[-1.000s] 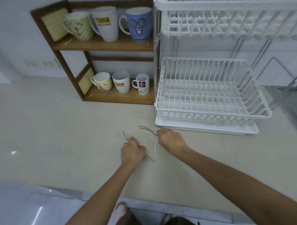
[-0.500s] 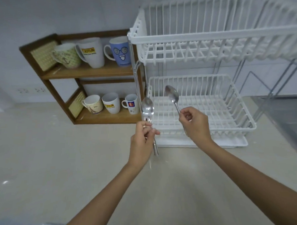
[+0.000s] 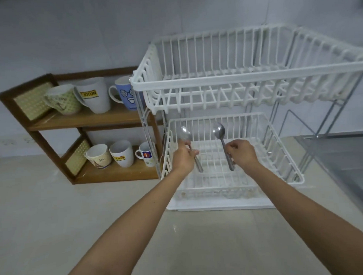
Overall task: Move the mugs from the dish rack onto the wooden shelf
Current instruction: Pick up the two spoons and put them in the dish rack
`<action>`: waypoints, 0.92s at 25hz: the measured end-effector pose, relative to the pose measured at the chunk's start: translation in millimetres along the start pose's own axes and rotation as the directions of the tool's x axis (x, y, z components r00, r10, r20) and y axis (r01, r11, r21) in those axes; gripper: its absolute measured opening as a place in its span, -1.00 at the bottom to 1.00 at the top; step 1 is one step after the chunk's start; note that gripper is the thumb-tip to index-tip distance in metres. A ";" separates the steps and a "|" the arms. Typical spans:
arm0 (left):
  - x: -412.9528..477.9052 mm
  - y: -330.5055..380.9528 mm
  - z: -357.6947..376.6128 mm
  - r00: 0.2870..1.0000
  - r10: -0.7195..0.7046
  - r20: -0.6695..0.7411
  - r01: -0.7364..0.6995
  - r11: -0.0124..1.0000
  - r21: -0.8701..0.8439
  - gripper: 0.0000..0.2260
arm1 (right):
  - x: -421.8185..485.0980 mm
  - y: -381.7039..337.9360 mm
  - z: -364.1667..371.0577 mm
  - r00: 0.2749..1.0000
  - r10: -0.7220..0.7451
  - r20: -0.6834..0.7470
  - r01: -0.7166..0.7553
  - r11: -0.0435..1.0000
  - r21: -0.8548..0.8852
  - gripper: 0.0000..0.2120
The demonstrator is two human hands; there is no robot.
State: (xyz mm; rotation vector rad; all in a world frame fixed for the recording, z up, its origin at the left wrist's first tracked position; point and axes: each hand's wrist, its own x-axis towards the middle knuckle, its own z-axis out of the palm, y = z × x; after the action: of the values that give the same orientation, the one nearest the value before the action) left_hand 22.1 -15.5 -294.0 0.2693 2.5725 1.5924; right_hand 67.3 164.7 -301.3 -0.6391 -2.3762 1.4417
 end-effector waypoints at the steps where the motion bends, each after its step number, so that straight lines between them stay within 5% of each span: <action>1: 9.7 -2.7 6.1 0.999 -0.045 0.014 0.045 0.999 0.018 -0.73 | 6.9 3.4 2.2 0.996 0.077 0.051 -0.080 0.995 0.059 -0.84; 8: 24.1 -30.3 46.1 0.964 -0.254 0.077 0.245 0.963 0.111 -0.70 | 23.8 33.0 23.8 0.955 0.228 0.191 -0.210 0.971 -0.110 -0.84; 16: 24.3 -39.2 69.2 0.939 -0.326 0.106 0.335 0.939 -0.079 -0.77 | 23.4 40.5 35.1 0.977 0.128 0.169 -0.060 0.931 -0.361 -0.81; 23: 27.4 -41.0 73.1 0.946 -0.309 0.099 0.306 0.951 0.041 -0.76 | 24.7 41.3 40.9 0.987 0.083 0.135 -0.015 0.898 -0.439 -0.79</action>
State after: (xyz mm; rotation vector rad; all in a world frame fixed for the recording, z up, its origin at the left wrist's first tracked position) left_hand 4.6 36.2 -363.2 -0.0474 2.4126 1.3967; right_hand 36.4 162.8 -356.3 -0.7181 -2.8561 0.9993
